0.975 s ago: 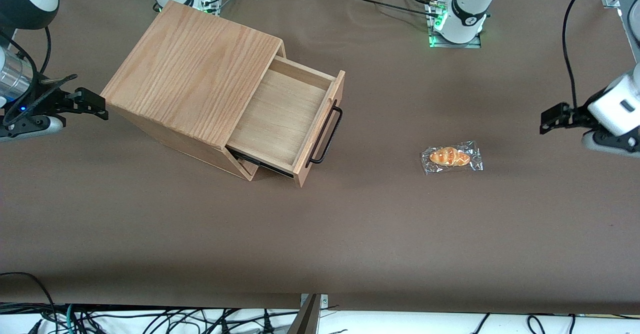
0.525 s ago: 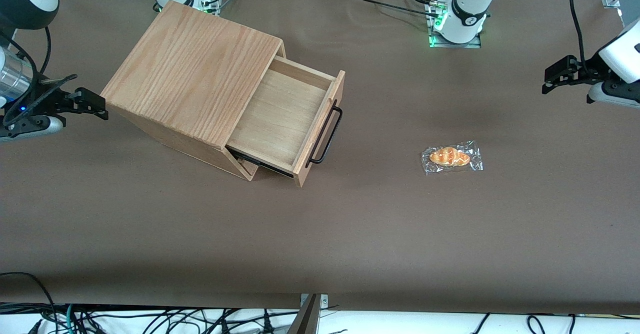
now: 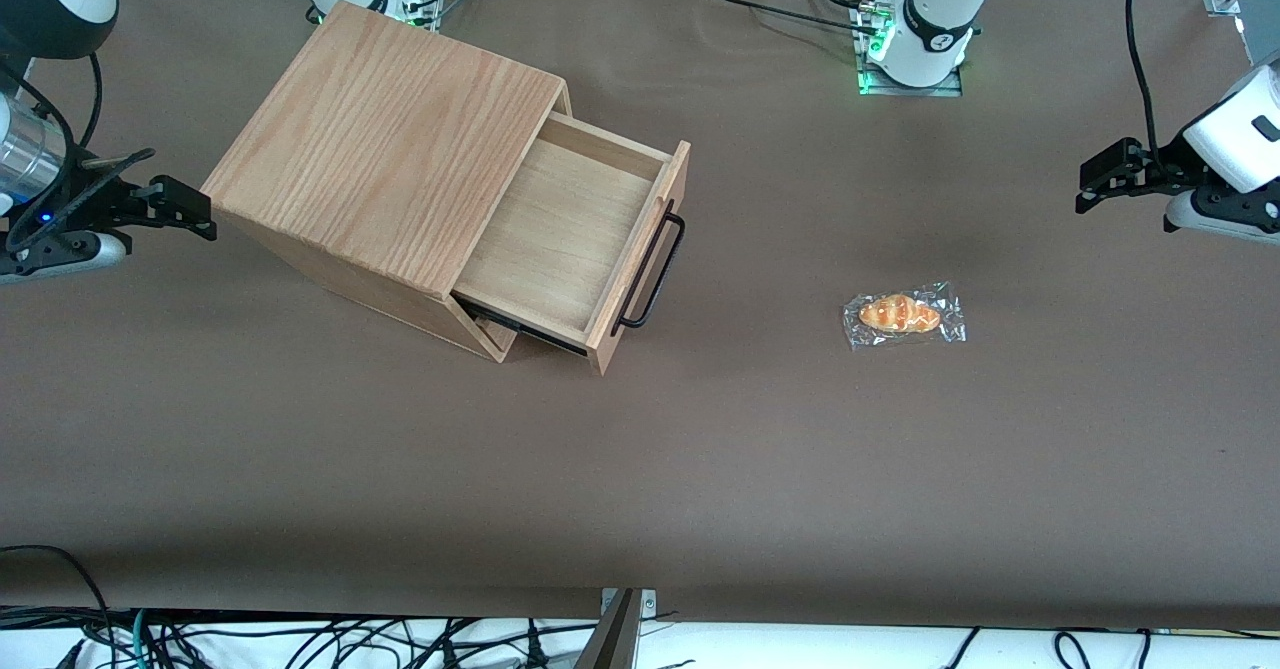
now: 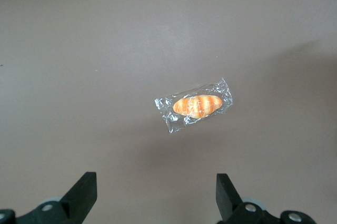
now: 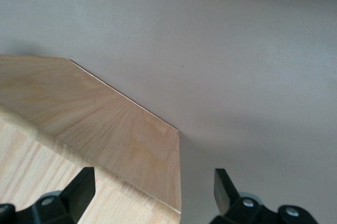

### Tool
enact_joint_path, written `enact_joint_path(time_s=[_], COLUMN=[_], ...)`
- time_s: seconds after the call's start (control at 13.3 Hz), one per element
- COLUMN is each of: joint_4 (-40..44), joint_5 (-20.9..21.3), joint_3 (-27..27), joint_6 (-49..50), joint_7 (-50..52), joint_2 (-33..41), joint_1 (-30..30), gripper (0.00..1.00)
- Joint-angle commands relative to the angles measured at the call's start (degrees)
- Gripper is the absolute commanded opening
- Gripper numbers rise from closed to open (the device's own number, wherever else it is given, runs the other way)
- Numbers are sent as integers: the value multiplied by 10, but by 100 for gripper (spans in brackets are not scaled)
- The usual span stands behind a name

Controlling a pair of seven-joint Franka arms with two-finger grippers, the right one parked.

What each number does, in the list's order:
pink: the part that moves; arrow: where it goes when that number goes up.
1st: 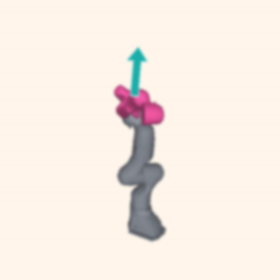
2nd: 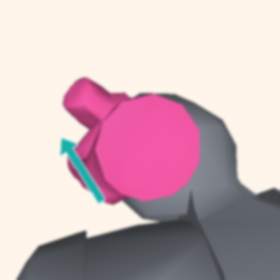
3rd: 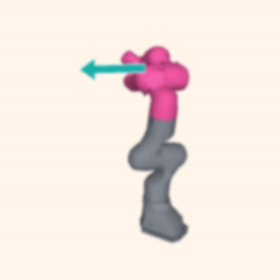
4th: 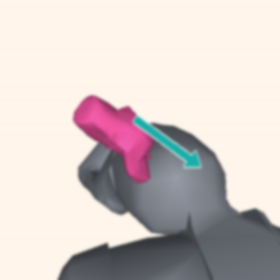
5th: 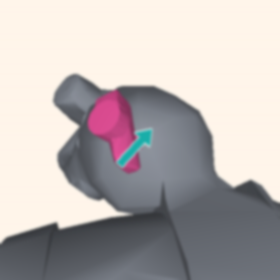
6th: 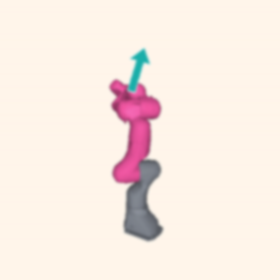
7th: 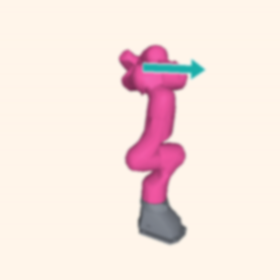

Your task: Open top drawer with left arm

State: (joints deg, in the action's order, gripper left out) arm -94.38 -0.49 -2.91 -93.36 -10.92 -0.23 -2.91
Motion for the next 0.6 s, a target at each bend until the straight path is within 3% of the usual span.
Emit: enact_joint_path(time_s=[0.0, 0.53], joint_4=[2, 2], joint_5=[-10, -5], joint_3=[-1, -1], joint_6=[-3, -2], joint_7=[-8, -8], joint_2=[2, 2], joint_1=[-2, -2], gripper=[100, 100])
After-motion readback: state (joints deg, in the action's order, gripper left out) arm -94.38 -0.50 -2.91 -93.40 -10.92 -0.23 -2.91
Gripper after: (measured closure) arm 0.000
